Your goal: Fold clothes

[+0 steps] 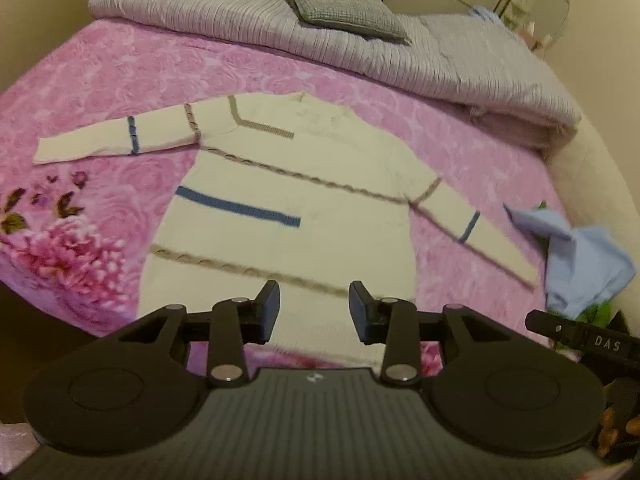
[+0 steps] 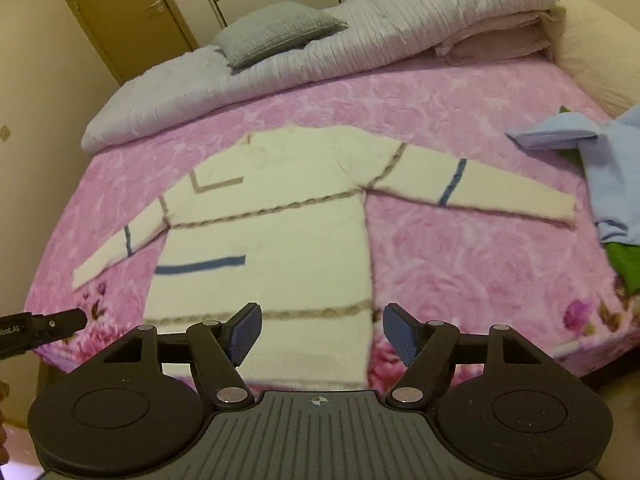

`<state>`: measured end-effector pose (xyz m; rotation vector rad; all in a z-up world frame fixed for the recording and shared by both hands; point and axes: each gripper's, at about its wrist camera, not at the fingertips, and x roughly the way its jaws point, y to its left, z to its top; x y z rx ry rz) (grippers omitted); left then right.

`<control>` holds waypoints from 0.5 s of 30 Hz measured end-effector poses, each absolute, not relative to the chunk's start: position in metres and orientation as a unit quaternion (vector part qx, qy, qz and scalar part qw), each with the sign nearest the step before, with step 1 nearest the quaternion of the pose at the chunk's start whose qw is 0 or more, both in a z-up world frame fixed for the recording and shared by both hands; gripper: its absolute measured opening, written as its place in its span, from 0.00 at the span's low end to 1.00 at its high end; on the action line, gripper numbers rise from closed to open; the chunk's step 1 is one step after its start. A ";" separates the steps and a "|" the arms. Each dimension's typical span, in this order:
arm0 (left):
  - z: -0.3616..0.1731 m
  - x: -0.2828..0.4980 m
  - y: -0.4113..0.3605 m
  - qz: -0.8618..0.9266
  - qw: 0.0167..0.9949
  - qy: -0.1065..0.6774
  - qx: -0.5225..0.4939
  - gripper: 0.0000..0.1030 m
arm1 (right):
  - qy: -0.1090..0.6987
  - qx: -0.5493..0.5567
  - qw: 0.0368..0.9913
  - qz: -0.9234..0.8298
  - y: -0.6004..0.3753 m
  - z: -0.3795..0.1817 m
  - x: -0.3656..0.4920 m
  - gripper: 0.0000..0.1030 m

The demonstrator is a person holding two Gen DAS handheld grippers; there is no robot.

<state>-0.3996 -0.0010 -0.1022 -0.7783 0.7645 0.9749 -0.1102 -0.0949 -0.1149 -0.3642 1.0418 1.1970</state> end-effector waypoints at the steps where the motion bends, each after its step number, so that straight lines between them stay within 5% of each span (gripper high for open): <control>1: -0.101 -0.401 -0.006 0.450 0.739 0.354 -0.354 0.33 | 0.471 -0.167 0.683 0.532 -0.099 -0.115 -0.114 0.69; 15: -0.085 -0.416 -0.035 0.495 0.710 0.385 -0.321 0.33 | 0.496 -0.203 0.664 0.522 -0.121 -0.117 -0.134 0.69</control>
